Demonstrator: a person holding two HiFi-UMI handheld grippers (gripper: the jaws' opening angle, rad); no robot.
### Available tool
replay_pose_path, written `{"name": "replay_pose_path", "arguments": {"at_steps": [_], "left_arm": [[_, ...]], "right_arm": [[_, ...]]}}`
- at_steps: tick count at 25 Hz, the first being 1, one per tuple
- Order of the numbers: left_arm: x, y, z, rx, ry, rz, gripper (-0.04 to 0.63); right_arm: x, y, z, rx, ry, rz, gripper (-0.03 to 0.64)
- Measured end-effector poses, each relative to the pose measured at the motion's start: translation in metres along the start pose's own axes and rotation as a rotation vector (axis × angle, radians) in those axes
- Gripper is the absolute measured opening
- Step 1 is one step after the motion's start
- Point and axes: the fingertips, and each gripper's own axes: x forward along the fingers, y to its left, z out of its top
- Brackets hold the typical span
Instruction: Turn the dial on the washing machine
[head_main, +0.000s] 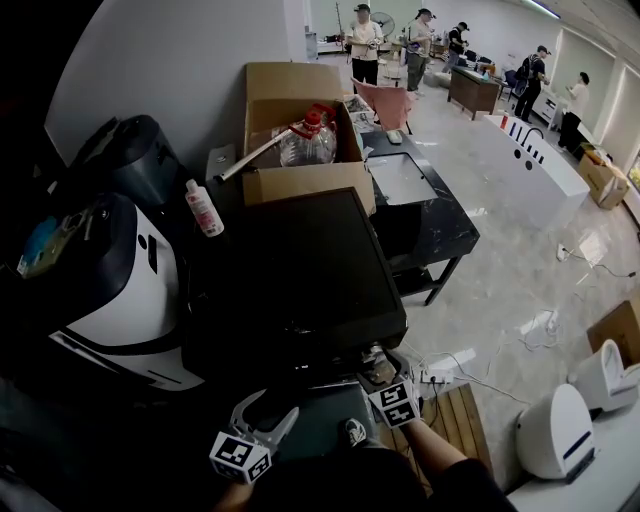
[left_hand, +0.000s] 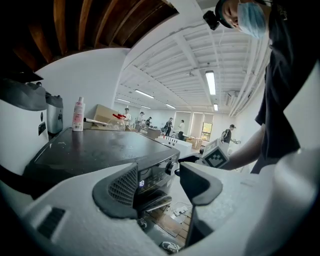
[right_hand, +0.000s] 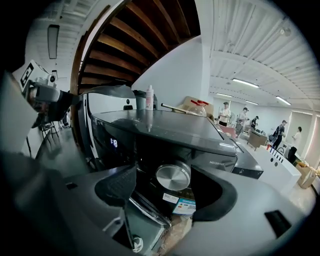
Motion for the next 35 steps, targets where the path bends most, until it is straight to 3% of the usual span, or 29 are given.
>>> {"name": "replay_pose_path", "arguments": {"at_steps": [11, 24, 35], "left_arm": [[0.006, 0.001, -0.004, -0.015, 0.012, 0.03, 0.255], [0.008, -0.005, -0.007, -0.027, 0.012, 0.042, 0.255], [0.007, -0.007, -0.008, -0.028, 0.02, 0.045, 0.253]], "right_arm": [[0.014, -0.002, -0.011, 0.002, 0.009, 0.026, 0.325], [0.021, -0.006, -0.02, 0.099, 0.019, 0.05, 0.337], [0.029, -0.005, -0.028, 0.243, 0.016, 0.072, 0.354]]}}
